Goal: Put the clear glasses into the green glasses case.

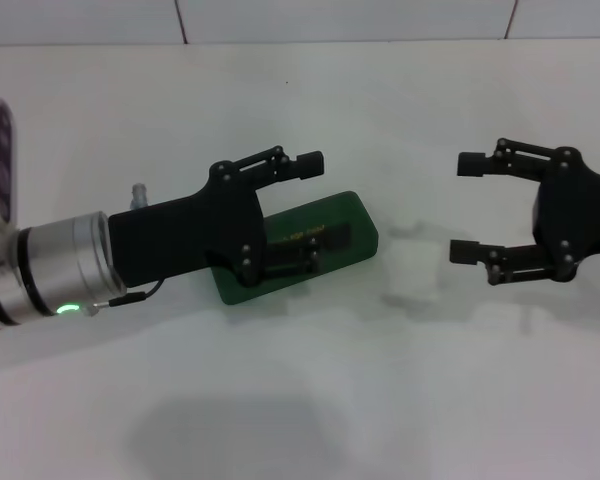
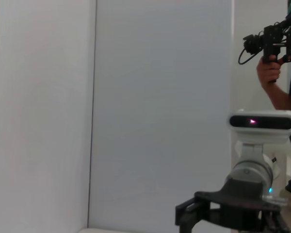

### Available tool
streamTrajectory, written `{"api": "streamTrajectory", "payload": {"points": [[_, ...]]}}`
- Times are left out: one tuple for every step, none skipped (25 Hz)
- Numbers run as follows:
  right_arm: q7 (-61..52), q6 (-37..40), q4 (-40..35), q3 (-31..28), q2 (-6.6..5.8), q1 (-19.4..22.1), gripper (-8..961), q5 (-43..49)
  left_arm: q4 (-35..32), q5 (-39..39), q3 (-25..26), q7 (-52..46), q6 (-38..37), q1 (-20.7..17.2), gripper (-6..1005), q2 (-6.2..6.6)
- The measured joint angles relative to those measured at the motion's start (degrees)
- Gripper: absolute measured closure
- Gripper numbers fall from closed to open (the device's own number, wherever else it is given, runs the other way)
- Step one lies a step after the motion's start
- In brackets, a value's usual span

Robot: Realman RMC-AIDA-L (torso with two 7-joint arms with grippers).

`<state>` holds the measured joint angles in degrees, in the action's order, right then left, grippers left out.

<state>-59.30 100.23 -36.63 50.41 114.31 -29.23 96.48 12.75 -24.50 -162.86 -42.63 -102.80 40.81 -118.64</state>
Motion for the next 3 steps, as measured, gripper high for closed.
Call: {"api": "streamTrajectory", "payload": {"points": [[0.1,-0.2,-0.1,0.0,0.2,0.0,68,0.0,0.1,-0.1,0.0,0.5,-0.5,-0.2,202,-0.01],[0.2,-0.4,-0.2,0.0,0.37,0.0,68,0.0,0.1,-0.3,0.0,1.0,-1.0,-0.5,202,0.0],[0.2,-0.4,-0.2,0.0,0.38,0.0,68,0.0,0.1,-0.4,0.0,1.5,-1.4,-0.7,202,0.03]]}}
